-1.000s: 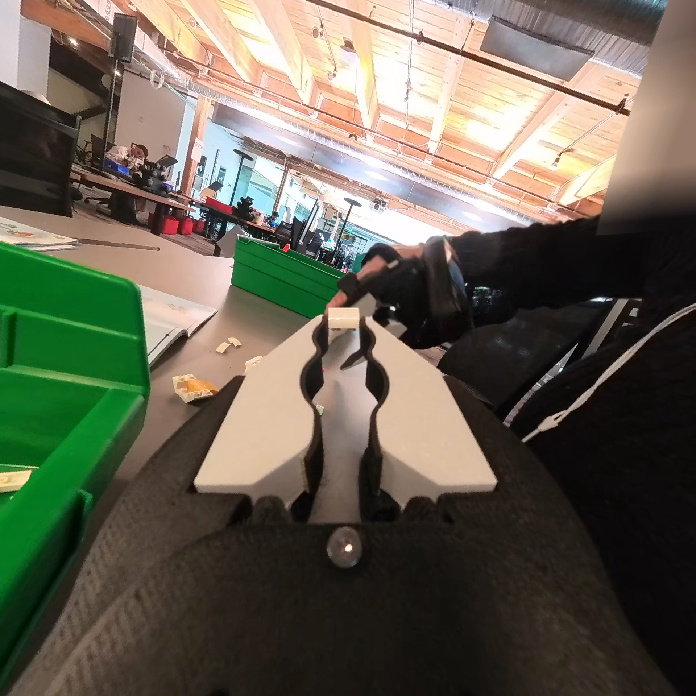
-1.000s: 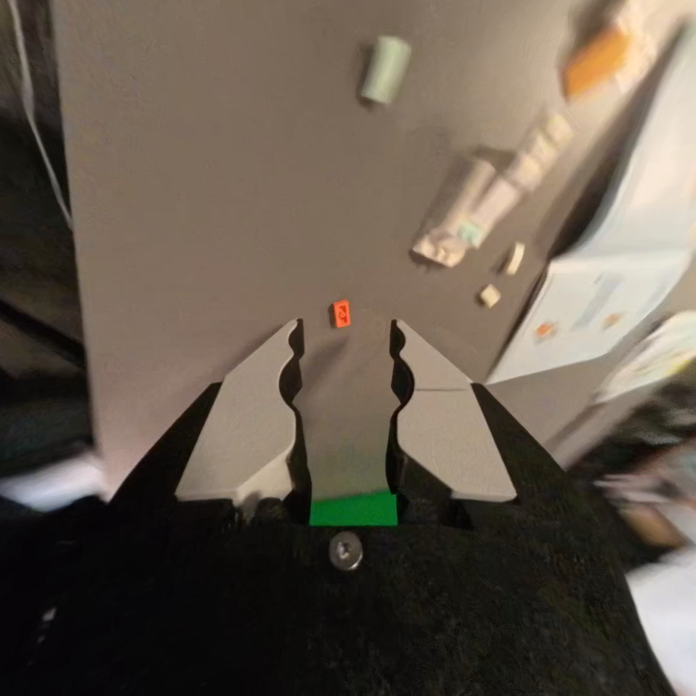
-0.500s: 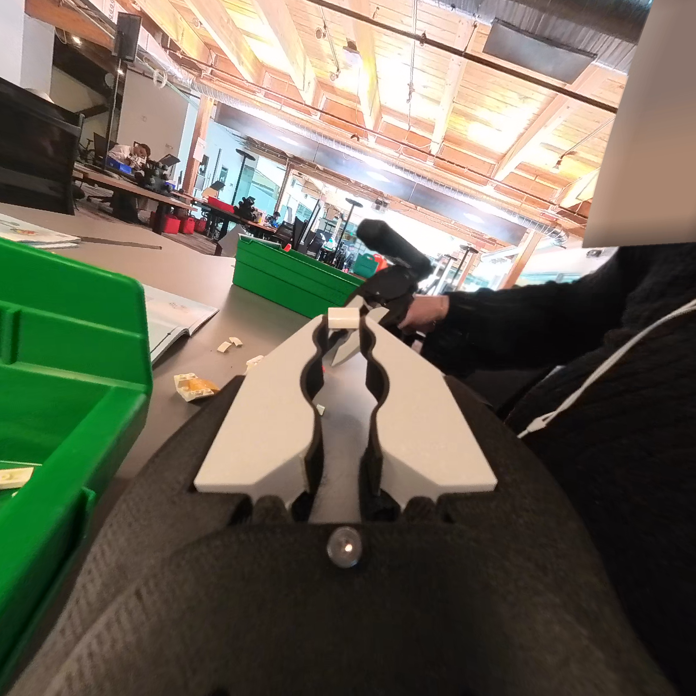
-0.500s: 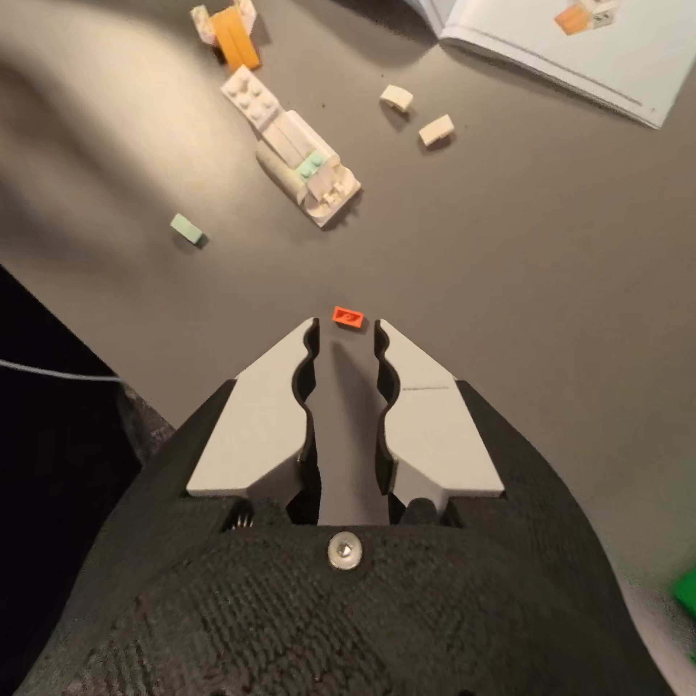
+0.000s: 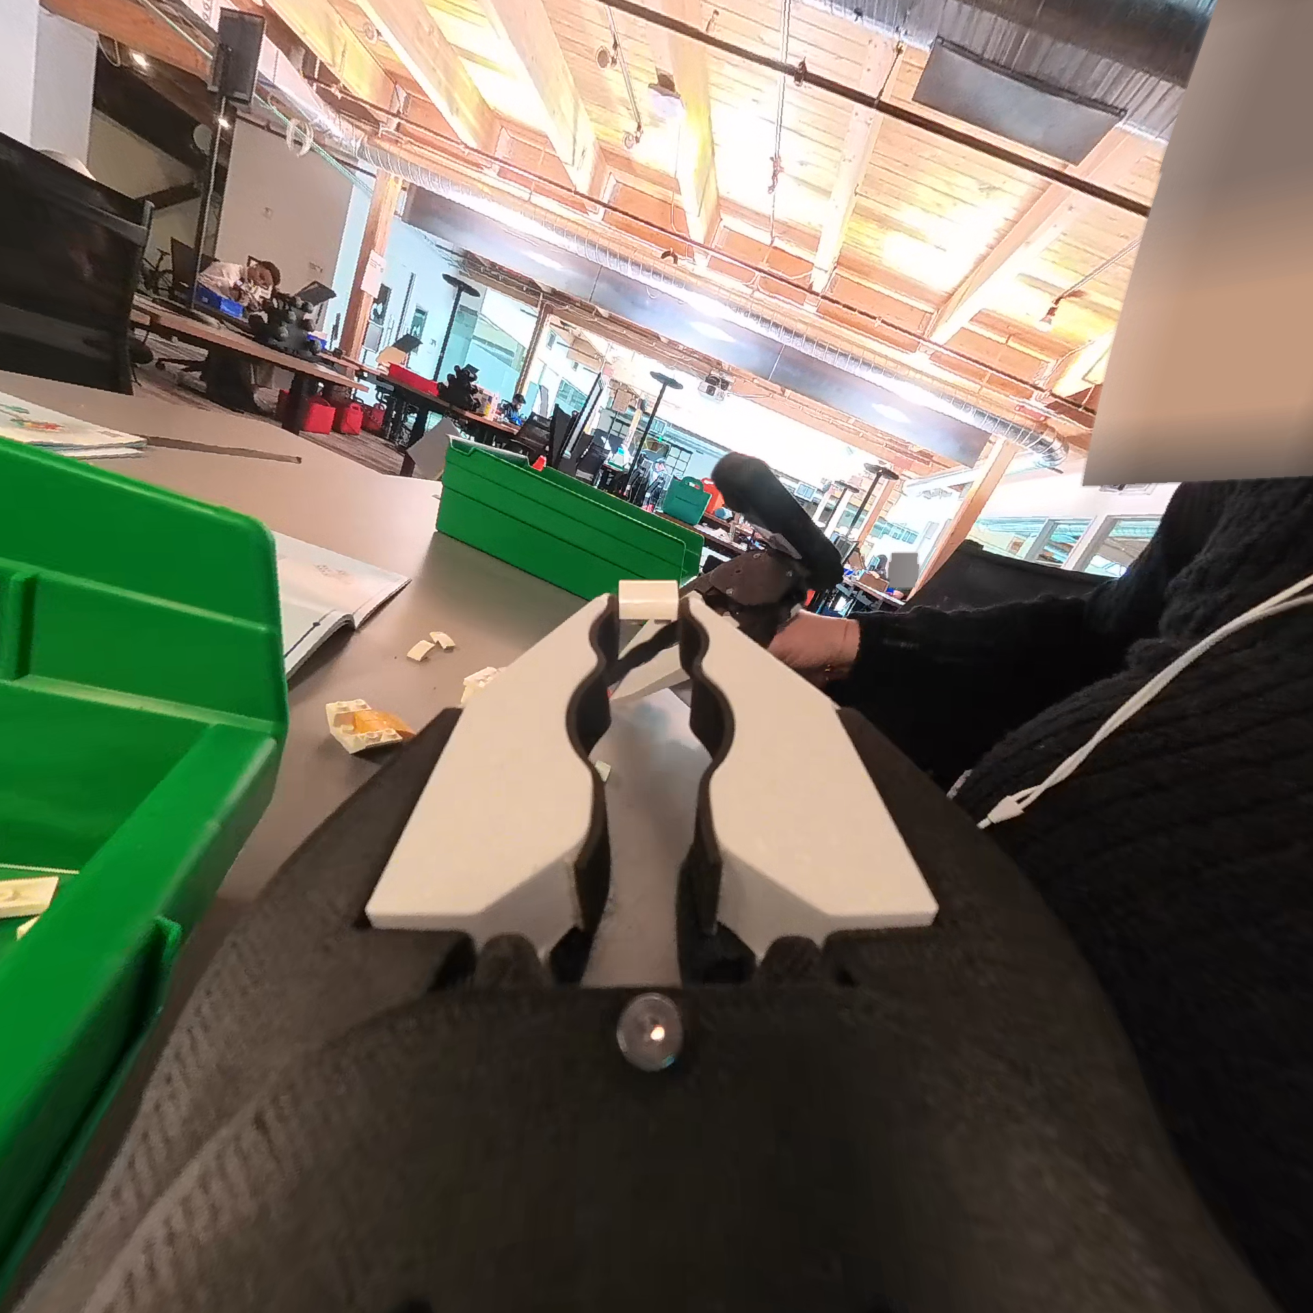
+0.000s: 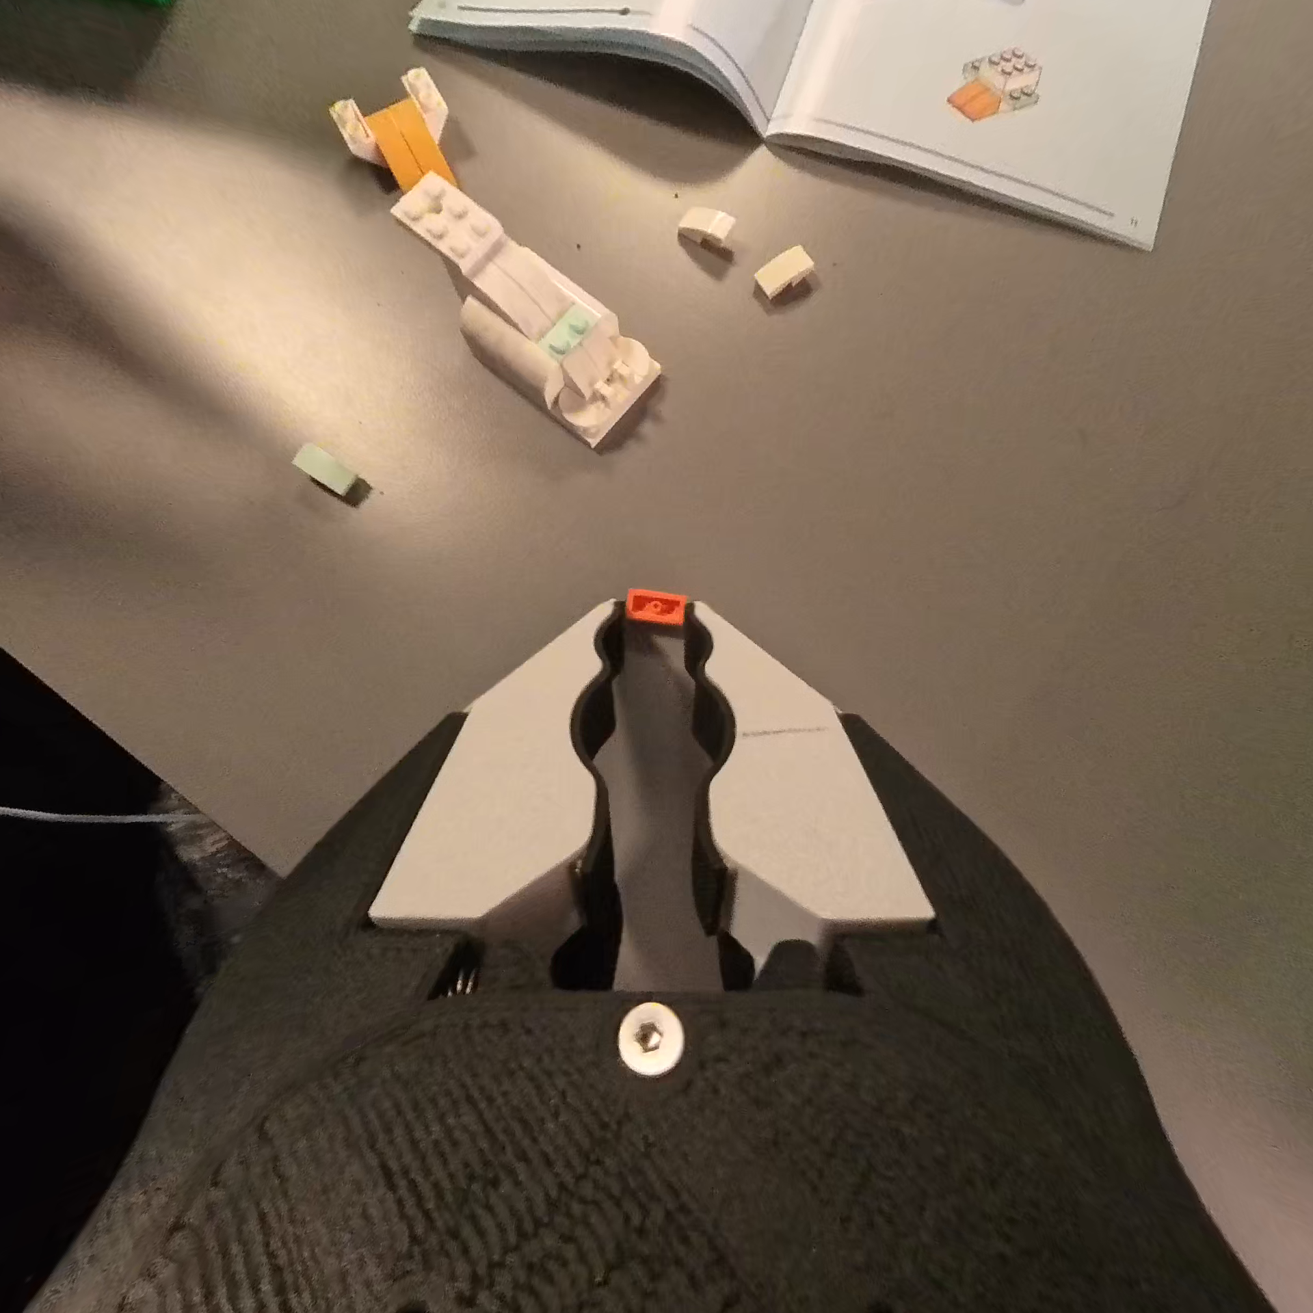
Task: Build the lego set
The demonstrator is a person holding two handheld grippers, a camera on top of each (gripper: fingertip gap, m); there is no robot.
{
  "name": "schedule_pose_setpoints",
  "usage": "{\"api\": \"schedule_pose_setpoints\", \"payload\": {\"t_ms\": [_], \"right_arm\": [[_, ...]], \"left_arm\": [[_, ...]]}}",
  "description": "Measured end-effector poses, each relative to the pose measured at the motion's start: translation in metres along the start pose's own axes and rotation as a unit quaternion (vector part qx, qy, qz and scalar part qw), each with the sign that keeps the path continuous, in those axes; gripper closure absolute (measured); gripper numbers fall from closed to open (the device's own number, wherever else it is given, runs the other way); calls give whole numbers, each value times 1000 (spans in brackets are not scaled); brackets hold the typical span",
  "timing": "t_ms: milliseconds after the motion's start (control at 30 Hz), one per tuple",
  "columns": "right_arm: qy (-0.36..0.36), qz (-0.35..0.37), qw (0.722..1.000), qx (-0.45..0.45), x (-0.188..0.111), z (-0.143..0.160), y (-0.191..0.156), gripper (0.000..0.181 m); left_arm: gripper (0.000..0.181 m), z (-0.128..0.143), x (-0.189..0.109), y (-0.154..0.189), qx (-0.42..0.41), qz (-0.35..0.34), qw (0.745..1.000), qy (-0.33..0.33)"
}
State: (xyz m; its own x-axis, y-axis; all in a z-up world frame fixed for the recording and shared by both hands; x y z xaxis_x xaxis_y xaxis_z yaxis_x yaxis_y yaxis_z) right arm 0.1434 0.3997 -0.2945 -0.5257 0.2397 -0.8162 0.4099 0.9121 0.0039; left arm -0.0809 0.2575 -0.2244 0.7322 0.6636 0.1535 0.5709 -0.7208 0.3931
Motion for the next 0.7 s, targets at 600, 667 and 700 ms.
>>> {"api": "schedule_pose_setpoints", "payload": {"t_ms": [600, 667, 700], "right_arm": [[119, -348, 874, -319, -87, -152, -157, 167], [94, -354, 865, -344, -85, -151, -164, 167], [85, -356, 862, -352, -84, -151, -166, 167]], "left_arm": [[166, -14, 4, 41, 37, 137, 989, 51], [166, -17, 3, 44, 55, 130, 989, 50], [166, -17, 3, 44, 61, 128, 989, 49]]}}
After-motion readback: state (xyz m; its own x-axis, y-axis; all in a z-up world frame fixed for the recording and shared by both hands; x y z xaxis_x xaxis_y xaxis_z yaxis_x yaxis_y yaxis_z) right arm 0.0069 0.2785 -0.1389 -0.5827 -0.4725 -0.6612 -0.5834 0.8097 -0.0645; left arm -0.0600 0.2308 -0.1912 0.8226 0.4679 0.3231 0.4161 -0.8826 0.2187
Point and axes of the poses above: each gripper's, where its closed fingertips meet, x out along the fingers, z out of its underside, y = z × x across the jaws, the point moved 5 cm from there along -x, back along the fingers, and after that the axes turned 6 degrees about -y, right-handed, at the moved point
